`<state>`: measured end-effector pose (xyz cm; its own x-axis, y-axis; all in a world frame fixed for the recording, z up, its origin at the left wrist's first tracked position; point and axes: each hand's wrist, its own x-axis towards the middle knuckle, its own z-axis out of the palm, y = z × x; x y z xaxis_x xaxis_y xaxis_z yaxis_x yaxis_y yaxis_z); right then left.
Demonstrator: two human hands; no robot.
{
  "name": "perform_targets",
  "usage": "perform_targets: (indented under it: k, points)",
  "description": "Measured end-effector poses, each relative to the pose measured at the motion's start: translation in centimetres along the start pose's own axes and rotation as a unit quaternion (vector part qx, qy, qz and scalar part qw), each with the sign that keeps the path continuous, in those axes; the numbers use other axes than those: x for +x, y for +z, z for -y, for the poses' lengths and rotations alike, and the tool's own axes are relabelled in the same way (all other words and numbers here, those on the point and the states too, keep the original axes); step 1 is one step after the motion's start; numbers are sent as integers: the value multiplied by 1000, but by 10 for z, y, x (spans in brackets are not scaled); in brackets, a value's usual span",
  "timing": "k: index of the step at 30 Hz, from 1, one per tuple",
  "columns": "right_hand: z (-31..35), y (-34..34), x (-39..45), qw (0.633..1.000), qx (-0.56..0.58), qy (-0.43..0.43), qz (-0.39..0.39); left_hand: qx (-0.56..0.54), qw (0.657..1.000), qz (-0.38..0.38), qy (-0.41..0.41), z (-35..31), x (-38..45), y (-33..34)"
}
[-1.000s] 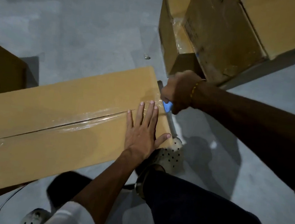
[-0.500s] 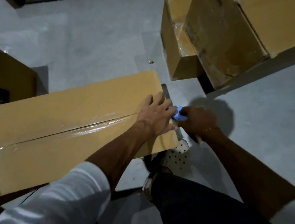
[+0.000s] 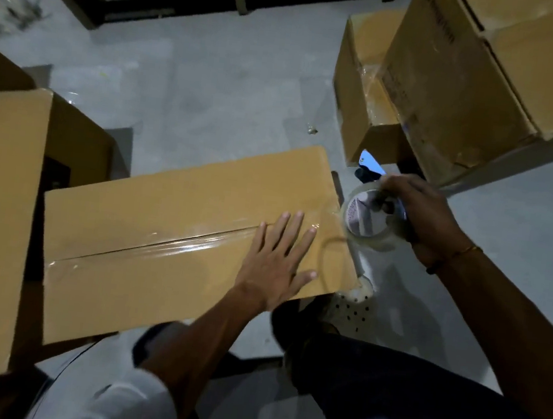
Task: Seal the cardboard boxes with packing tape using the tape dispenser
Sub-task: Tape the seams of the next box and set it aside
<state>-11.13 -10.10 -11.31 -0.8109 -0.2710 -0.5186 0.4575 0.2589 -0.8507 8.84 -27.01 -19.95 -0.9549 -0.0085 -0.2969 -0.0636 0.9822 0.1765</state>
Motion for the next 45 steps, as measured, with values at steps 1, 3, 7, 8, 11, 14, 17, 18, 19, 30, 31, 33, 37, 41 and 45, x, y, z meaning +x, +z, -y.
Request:
perform_targets:
  k: [1,3,7,8,11,14,17,18,19,30,31,33,37,41,45]
  points:
    - [9,3,-5,1000,3,-1,18,2,1000,-4,-6,6,-20,6]
    - [29,14,-19,998,-3,-5,62,0,999,-6,-48,24,-60,15]
    - [67,41,-57,989,-58,-33,131,-42,962,-19,-269,90,-135,13]
    - [76,49,-67,985,-74,-38,153,-55,941,-21,-332,110,-152,10]
    - [97,76,-95,971,-117,-50,204,-120,867,-19,-483,162,-201,1]
    - [109,109,-120,965,-132,-59,218,-198,834,-4,-515,189,-230,4]
    - [113,138,-140,968,-111,-57,219,-247,810,20,-531,196,-241,12]
    - [114,145,-147,968,-99,-56,222,-265,796,25,-543,196,-243,13]
    - [114,150,-152,968,-92,-58,227,-278,785,27,-553,196,-245,13]
    - [104,162,-173,968,-49,-46,242,-303,768,43,-563,109,-218,-18]
    - [104,162,-175,968,-43,-39,244,-321,771,43,-548,91,-205,-20]
    - [102,160,-177,969,-36,-22,243,-366,768,52,-522,58,-177,-21]
    - [97,162,-176,966,-74,-12,248,-432,752,79,-492,36,-158,-34]
    - [94,171,-180,955,-114,-27,273,-425,784,127,-434,64,-177,-55]
    - [93,188,-186,935,-157,-57,312,-597,674,23,-434,87,-184,-98]
